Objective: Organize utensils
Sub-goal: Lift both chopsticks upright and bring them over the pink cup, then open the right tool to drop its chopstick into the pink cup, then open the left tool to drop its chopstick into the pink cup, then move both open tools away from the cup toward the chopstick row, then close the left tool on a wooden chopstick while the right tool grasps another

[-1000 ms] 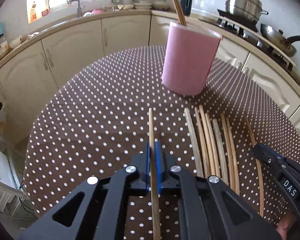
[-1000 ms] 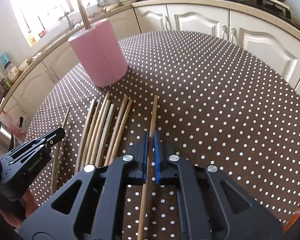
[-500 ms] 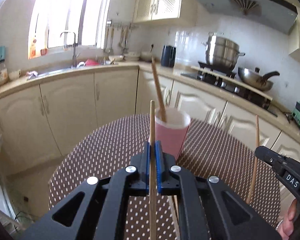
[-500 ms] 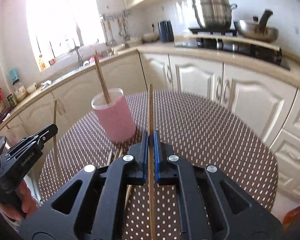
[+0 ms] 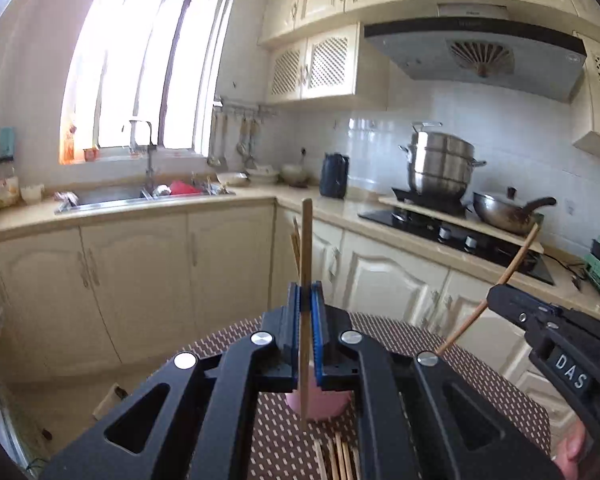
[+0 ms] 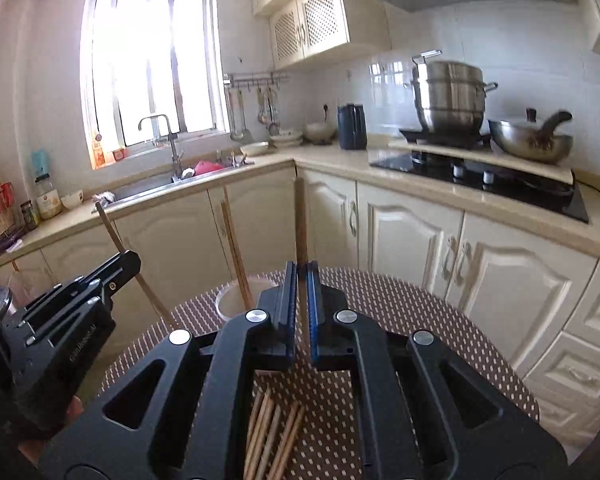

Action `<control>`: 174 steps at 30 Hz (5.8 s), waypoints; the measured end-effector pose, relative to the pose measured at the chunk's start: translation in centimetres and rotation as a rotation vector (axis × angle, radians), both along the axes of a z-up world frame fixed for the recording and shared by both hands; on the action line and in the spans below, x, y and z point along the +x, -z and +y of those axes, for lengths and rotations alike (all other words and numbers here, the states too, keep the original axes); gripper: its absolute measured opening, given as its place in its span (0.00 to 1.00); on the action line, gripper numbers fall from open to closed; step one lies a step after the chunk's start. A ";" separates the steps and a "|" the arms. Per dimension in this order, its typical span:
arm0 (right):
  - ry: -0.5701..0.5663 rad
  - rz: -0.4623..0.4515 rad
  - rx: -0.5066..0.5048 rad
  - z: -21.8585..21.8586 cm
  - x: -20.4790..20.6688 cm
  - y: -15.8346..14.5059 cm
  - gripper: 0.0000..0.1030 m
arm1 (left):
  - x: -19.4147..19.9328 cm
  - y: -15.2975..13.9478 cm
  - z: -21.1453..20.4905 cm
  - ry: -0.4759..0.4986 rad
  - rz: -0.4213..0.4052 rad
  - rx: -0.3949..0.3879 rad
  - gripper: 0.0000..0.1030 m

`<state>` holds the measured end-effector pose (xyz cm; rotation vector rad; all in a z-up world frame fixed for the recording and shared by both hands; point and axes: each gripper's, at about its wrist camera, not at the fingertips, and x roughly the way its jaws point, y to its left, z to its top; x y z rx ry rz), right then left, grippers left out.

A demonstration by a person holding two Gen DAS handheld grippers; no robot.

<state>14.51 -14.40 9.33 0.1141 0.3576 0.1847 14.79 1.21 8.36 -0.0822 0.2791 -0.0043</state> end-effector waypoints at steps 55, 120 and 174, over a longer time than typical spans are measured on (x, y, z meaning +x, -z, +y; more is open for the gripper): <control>0.024 0.500 -0.110 -2.1 16.8 11.5 0.65 | 9.0 0.5 2.3 0.029 0.111 -0.052 0.06; 0.014 -0.124 0.122 4.3 14.0 6.2 0.06 | 7.4 6.2 7.3 0.050 0.161 -0.137 0.40; 0.060 0.526 0.090 -4.2 -1.6 19.4 0.87 | -3.7 15.8 1.9 0.124 0.485 0.011 0.57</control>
